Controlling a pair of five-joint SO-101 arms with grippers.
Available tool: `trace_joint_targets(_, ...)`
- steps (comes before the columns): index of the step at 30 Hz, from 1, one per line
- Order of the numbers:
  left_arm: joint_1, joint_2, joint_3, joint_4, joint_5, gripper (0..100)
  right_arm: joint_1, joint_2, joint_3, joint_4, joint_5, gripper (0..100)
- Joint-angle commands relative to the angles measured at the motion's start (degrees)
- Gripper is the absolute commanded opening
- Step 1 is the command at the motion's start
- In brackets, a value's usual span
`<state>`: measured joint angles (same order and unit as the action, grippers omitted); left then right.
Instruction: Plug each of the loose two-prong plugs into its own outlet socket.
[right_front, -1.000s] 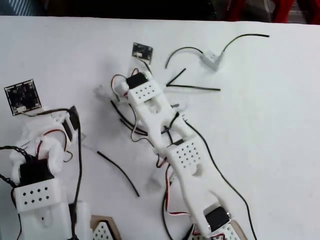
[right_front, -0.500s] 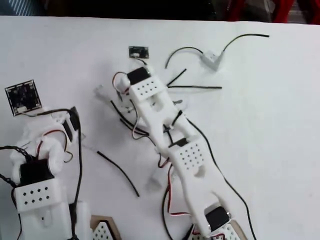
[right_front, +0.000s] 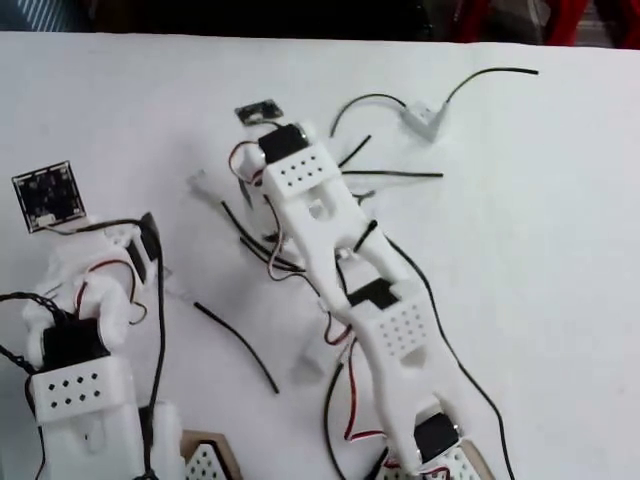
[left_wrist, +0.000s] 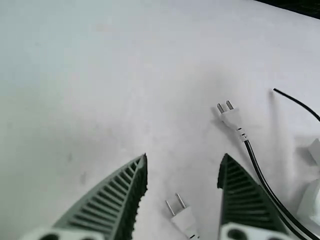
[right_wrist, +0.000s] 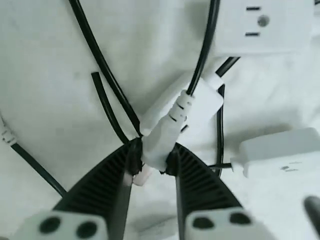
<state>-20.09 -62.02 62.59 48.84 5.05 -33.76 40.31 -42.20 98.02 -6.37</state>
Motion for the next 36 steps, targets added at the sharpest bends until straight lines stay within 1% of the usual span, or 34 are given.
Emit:
trace_joint_targets(1, -0.5, -1.5, -0.4, -1.3, 0.5, 23, -1.4, -10.9, 7.2, 0.5, 2.9, 1.7)
trace_joint_targets(7, -0.5, -1.5, -0.4, -1.4, 0.5, 23, -4.7, -19.8, 24.0, 0.0, 5.9, 1.7)
trace_joint_targets(11, -0.5, -1.5, -0.4, -1.4, 0.5, 23, -5.0, -20.5, 31.0, -0.9, 8.1, 1.7)
trace_joint_targets(14, -0.5, -1.5, -0.4, -1.4, 0.5, 23, -4.8, -20.5, 35.8, -4.5, 9.5, 2.2)
trace_joint_targets(15, -0.5, -1.5, -0.4, -1.4, 0.5, 23, -4.8, -20.5, 37.2, -6.2, 9.5, 3.1)
trace_joint_targets(19, -0.5, -1.5, -0.4, -1.4, 0.5, 23, -5.1, -20.5, 40.0, -8.4, 9.4, 14.1)
trace_joint_targets(21, -0.5, -1.5, -0.4, -1.4, 0.5, 23, -5.1, -20.5, 40.1, -8.5, 8.3, 15.4)
trace_joint_targets(25, -0.5, -1.5, -0.4, -1.4, 0.5, 23, -5.1, -20.5, 40.0, -10.2, 1.8, 14.9)
trace_joint_targets(27, -0.5, -1.5, -0.4, -1.4, 0.5, 23, -5.1, -20.5, 40.2, -11.1, 0.0, 14.9)
trace_joint_targets(31, -0.5, -1.5, -0.4, -1.4, 0.5, 23, -4.7, -20.0, 40.4, -11.7, -1.9, 14.9)
trace_joint_targets(36, -0.5, -1.5, -0.4, -1.4, 0.5, 23, -4.4, -15.0, 40.0, -11.7, -1.9, 14.8)
